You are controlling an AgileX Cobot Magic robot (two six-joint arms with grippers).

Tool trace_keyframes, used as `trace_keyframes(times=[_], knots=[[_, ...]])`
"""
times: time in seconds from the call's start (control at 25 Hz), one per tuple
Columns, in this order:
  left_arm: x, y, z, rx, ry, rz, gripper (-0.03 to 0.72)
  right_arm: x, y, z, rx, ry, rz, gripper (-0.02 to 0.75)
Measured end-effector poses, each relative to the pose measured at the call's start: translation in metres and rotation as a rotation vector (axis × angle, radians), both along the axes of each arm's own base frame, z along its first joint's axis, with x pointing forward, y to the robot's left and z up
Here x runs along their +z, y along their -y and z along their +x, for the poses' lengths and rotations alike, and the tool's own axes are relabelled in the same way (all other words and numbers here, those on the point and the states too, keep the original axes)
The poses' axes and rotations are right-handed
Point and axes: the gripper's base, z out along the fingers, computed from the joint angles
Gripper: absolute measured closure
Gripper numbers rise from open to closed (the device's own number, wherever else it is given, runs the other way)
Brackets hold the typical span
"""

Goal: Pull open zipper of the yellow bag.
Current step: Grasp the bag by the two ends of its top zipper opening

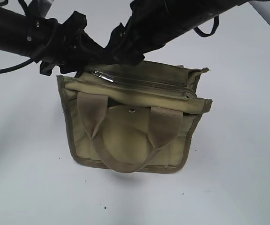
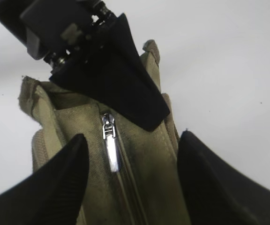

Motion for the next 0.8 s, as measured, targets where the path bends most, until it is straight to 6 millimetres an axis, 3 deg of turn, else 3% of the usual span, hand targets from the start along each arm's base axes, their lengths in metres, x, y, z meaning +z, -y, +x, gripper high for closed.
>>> trace_keyframes(times=[0.12, 0.2, 0.52, 0.8], knots=[[0.000, 0.000, 0.001, 0.010, 0.005, 0.004, 0.583, -0.009, -0.005, 0.005, 0.016, -0.003, -0.024, 0.325], [0.000, 0.000, 0.001, 0.009, 0.004, 0.004, 0.648, -0.013, -0.008, 0.005, 0.037, -0.003, -0.040, 0.346], [0.000, 0.002, -0.003, -0.028, -0.020, -0.015, 0.660, -0.022, -0.018, -0.002, 0.137, 0.027, -0.128, 0.429], [0.001, 0.003, -0.004, -0.036, -0.032, -0.033, 0.661, -0.033, -0.019, 0.002, 0.150, 0.023, -0.178, 0.444]])
